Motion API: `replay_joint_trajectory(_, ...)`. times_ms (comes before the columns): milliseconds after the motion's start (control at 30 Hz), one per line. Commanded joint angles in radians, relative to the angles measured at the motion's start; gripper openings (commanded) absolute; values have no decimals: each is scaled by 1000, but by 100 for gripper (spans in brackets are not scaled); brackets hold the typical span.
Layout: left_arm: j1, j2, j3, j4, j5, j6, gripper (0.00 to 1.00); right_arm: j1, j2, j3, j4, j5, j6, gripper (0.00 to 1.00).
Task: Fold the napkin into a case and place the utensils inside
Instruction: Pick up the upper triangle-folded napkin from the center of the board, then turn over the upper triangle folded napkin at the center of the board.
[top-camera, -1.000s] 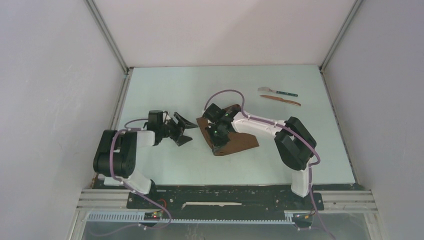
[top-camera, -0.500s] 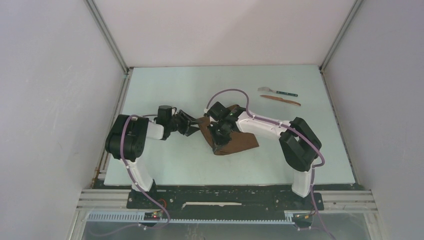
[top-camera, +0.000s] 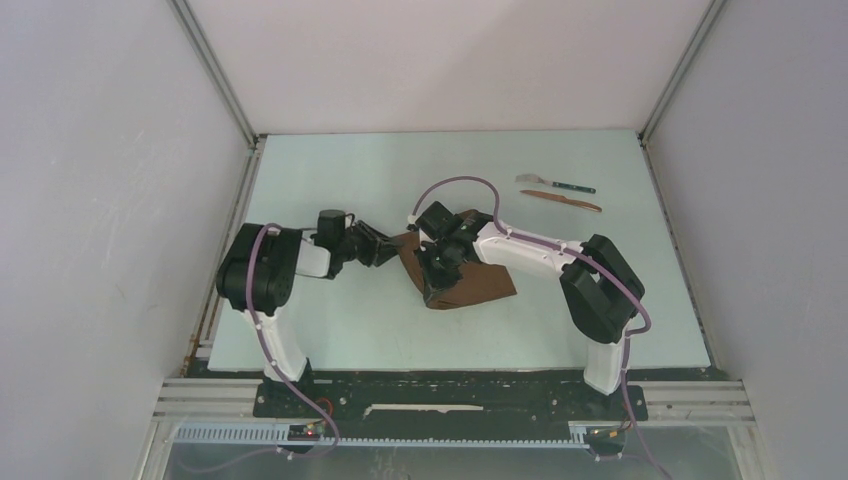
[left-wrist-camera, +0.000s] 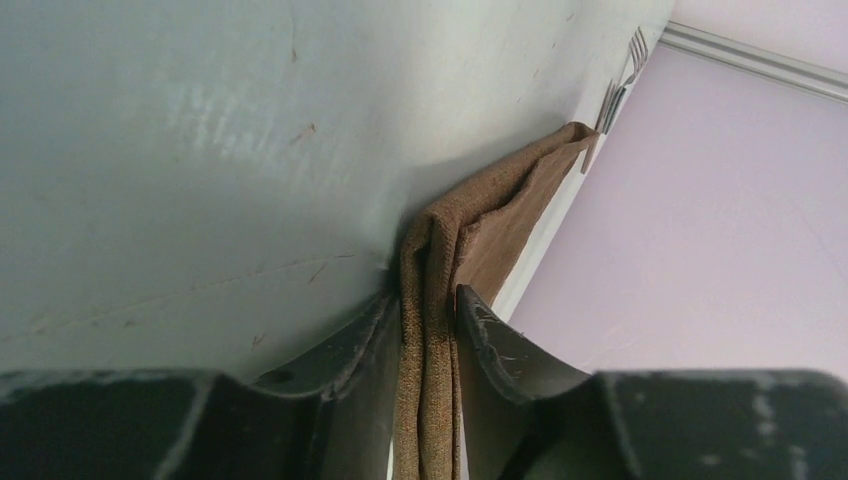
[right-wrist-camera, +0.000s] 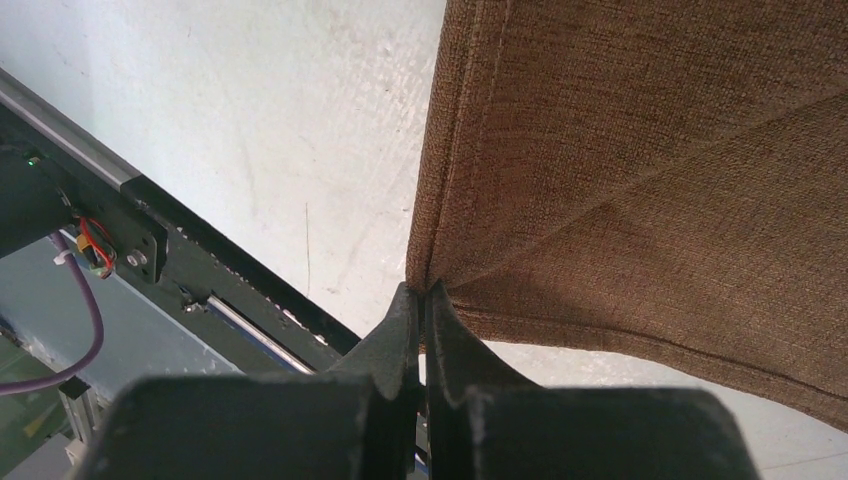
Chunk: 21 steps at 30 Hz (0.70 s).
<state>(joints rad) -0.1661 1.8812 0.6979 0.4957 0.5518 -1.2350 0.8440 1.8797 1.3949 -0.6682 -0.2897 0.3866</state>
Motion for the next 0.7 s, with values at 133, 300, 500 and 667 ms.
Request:
replay_joint_trajectory(133, -3, 24, 36, 3, -45, 1, 10, 4, -51, -2, 17, -12, -25, 0)
replay_joint_trajectory(300, 31, -89, 44, -127, -48, 45, 0, 72, -61, -2, 53, -42, -8, 0)
replay_joint_trajectory(500, 251, -458, 104, -694, -61, 345, 0, 215, -27, 81, 162, -154, 51, 0)
replay_joint_trajectory(667, 521, -783, 246, -1152, -158, 586, 0, 322, 70, 298, 303, -332, 146, 0)
